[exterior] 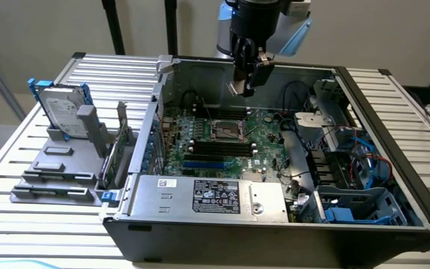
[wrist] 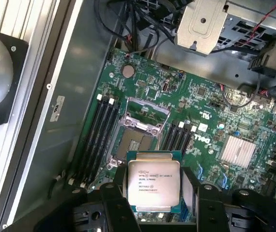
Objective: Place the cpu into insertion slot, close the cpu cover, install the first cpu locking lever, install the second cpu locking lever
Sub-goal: 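Place the cpu into insertion slot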
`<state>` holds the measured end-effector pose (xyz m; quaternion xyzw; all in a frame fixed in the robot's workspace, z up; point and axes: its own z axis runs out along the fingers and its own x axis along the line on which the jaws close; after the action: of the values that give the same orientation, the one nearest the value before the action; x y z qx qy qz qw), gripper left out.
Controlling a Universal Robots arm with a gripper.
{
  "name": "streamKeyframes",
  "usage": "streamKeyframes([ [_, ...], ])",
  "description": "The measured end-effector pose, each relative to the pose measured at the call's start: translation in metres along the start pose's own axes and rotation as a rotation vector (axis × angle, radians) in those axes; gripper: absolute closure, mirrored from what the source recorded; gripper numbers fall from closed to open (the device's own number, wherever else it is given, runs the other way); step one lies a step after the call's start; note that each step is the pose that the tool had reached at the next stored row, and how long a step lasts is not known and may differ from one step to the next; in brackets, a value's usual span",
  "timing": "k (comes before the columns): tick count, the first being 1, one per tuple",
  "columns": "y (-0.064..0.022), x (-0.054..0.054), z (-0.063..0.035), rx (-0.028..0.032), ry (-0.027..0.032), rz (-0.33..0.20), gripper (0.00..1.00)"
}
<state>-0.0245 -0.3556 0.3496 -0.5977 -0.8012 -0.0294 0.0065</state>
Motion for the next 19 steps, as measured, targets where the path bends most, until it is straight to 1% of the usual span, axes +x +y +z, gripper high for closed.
streamKeyframes([
  [5, 0.0000, 0.0000, 0.0012, 0.0029, -0.0006, 0.061, 0.46],
  [9, -0.0001, -0.0001, 0.0024, 0.0041, -0.0016, 0.113, 0.46],
  [12, -0.0001, -0.0002, 0.0036, 0.0037, -0.0026, 0.152, 0.46],
  [16, -0.0004, -0.0001, 0.0061, 0.0016, -0.0043, 0.203, 0.46],
  [19, -0.0015, 0.0005, 0.0080, 0.0003, -0.0052, 0.232, 0.46],
])
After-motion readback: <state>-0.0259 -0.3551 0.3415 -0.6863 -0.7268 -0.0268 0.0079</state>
